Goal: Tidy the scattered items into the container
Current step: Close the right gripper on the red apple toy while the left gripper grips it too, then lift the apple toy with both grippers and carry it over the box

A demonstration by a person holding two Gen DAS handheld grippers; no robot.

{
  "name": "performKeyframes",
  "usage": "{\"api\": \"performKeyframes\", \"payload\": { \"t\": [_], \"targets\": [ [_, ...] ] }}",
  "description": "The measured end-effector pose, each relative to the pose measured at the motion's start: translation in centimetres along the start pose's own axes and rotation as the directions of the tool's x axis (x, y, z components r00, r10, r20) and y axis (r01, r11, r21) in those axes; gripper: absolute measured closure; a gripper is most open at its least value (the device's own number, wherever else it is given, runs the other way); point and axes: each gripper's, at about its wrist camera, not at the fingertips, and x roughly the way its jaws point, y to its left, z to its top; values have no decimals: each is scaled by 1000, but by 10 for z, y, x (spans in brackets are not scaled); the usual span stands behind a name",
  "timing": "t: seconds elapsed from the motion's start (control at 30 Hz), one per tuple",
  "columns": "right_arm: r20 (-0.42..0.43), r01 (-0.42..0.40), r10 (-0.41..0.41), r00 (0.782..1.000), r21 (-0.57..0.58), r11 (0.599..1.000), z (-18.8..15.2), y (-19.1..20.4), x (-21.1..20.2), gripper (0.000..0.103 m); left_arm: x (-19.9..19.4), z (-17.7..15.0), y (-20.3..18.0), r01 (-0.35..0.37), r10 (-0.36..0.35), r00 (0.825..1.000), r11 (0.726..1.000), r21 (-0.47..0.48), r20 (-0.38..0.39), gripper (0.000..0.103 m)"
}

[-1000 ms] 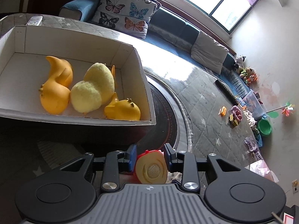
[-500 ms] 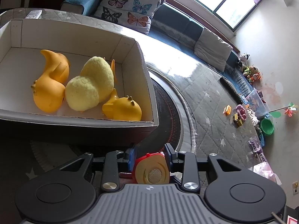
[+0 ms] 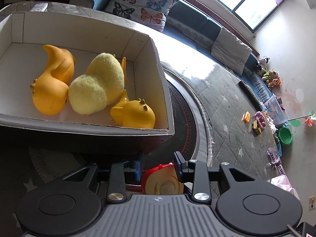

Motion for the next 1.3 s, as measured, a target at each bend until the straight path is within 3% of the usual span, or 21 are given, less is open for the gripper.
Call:
{"api": "performKeyframes", "payload": {
  "t": [0.3,0.77,1.3],
  "targets": [
    [3,-5,5,1000,-4,1000,1,1,0,53,6,1,3,11,-12,1000,1000,-26,-28,68],
    [7,3,-3,1000,-15,1000,0,3,0,54,1,-2,7,47,-48,998,998,-43,-28,70],
    [63,-12,16,998,-63,998,9,23,-30,54,-43,-9,8,69,-67,997,997,-37,47,70]
  ]
}}
